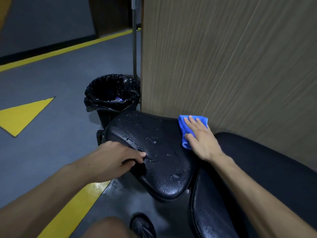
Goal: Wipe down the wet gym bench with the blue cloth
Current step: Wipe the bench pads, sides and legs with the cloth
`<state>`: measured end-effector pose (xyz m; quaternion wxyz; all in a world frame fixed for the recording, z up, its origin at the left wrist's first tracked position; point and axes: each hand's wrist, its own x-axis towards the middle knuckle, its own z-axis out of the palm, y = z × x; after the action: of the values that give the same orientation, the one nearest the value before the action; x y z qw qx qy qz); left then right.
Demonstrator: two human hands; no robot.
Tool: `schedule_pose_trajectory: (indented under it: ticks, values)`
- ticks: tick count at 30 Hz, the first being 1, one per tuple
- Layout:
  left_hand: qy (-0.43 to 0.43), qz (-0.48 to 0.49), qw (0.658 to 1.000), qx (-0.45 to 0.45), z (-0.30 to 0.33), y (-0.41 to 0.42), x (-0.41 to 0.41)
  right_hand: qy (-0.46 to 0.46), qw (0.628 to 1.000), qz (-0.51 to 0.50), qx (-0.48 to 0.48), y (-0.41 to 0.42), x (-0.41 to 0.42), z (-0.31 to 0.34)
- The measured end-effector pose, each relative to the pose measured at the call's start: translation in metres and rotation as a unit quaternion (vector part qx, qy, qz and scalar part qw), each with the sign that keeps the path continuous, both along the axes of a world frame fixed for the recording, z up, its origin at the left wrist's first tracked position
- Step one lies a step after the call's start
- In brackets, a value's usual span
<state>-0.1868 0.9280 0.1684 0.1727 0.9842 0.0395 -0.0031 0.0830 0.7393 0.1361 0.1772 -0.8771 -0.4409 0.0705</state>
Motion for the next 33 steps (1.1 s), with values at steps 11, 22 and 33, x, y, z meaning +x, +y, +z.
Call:
schedule_pose_trajectory:
  ticks: [11, 22, 33]
  values:
    - [0.036, 0.019, 0.999, 0.003, 0.0, -0.006, -0.006, -0.051, 0.992, 0.114, -0.016, -0.031, -0.057, 0.005]
    - [0.055, 0.027, 0.998, 0.029, -0.005, -0.012, -0.012, -0.114, 0.962, 0.247, -0.014, -0.066, -0.153, -0.006]
    - [0.055, 0.047, 0.997, 0.041, 0.002, -0.013, -0.039, -0.133, 0.977, 0.164, -0.035, -0.072, -0.167, -0.005]
